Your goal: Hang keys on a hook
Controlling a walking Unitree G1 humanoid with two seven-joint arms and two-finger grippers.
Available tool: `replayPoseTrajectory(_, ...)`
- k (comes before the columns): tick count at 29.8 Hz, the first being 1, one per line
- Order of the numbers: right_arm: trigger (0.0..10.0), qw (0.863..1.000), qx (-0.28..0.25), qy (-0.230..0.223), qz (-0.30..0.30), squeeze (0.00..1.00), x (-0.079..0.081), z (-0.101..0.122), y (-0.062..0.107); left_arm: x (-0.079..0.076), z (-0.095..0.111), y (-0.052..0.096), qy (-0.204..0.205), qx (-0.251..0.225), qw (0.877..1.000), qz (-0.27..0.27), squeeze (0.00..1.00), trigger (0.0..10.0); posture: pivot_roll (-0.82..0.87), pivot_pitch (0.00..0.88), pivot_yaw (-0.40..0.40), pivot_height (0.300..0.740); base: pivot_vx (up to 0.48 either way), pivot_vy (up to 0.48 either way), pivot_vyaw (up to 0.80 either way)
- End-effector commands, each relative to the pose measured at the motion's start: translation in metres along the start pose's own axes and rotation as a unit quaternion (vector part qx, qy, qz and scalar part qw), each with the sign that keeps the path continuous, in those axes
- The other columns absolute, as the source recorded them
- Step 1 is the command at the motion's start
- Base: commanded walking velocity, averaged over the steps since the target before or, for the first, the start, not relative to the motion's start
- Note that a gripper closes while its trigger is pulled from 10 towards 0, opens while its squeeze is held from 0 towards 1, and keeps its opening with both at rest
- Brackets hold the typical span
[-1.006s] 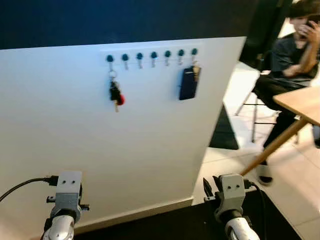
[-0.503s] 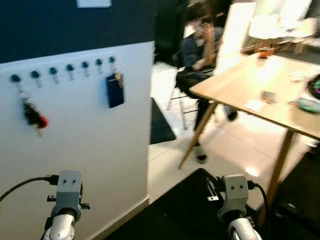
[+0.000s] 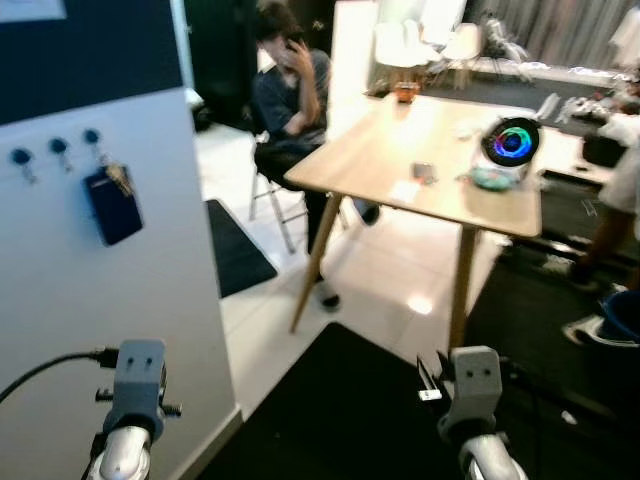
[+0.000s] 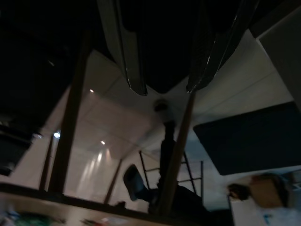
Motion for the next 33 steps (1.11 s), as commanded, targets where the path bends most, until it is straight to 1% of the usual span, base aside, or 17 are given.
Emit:
replayPoseTrajectory(1, 10.0, 1.0, 0.013, -0.005, 0.003, 0.0, 0.0024, -0.0074, 0.0035, 0.0027, -0.0076, 0.0019, -0.008, 0.013, 1.0, 0.001, 0.0, 10.0, 0.07, 0.114, 0.023, 0.74, 0.0, 0.0, -0.8)
replayPoseTrajectory(30, 10.0, 1.0, 0.013, -0.003, 0.008, 0.0, 0.0032, -0.0078, 0.0025, 0.0031, -0.008, 0.0017, -0.009, 0.013, 1.0, 0.002, 0.0, 10.0, 0.07, 0.111, 0.021, 0.74, 0.0, 0.0, -0.8)
replayPoseTrajectory(33, 10.0, 1.0, 0.013, -0.003, 0.008, 0.0, 0.0038, -0.0077, 0.0025, 0.0031, -0.0079, 0.0016, -0.009, 0.013, 1.0, 0.002, 0.0, 10.0, 0.08, 0.113, 0.022, 0.74, 0.0, 0.0, 0.0)
Point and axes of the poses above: a point about 5 cm out from each wrist's last joint towards the gripper, its own y axis pointing back from the gripper into the wrist, its own z axis along the axis of the wrist's last joint, x = y × z, the point moved 3 cm from there along -y, pointing out of the wrist towards the gripper, and after that the axes turned 6 degrees about y, right-handed, at the moved point
